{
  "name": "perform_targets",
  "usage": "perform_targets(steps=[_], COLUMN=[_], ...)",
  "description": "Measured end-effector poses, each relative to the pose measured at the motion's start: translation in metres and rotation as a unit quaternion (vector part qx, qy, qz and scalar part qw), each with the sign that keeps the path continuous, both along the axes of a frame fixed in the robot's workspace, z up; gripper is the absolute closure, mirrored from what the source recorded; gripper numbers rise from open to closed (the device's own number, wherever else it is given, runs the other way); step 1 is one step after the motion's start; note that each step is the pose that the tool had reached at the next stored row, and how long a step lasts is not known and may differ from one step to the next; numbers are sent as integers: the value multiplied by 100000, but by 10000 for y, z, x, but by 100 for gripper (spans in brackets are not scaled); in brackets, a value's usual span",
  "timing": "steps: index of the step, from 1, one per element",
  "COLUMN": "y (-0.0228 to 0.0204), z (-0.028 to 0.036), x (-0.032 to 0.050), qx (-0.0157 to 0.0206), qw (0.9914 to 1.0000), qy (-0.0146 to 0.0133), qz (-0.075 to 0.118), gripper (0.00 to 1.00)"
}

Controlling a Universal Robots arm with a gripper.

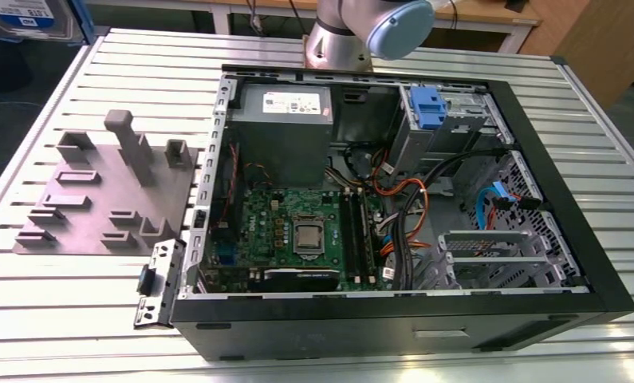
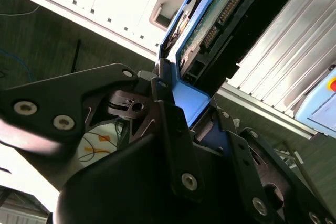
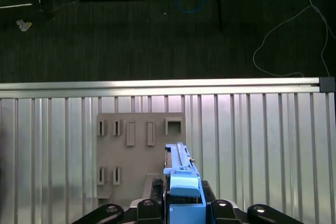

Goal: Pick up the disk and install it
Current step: 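Pick up the disk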

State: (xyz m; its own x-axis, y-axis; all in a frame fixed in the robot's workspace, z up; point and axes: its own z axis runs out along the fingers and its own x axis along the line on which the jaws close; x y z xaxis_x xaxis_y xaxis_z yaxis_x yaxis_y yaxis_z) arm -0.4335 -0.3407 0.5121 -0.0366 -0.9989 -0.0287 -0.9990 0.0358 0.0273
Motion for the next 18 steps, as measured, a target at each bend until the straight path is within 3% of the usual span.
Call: perform_targets(steps=[5,11,18], y=[-7,-63,-65], z=[0,0,0], x=[47,82,147], qx=[1,0,0], qw=[100000,100000,100000], qy=[1,0,-1], qz=[-4,-3,-1], gripper=[64,64,64])
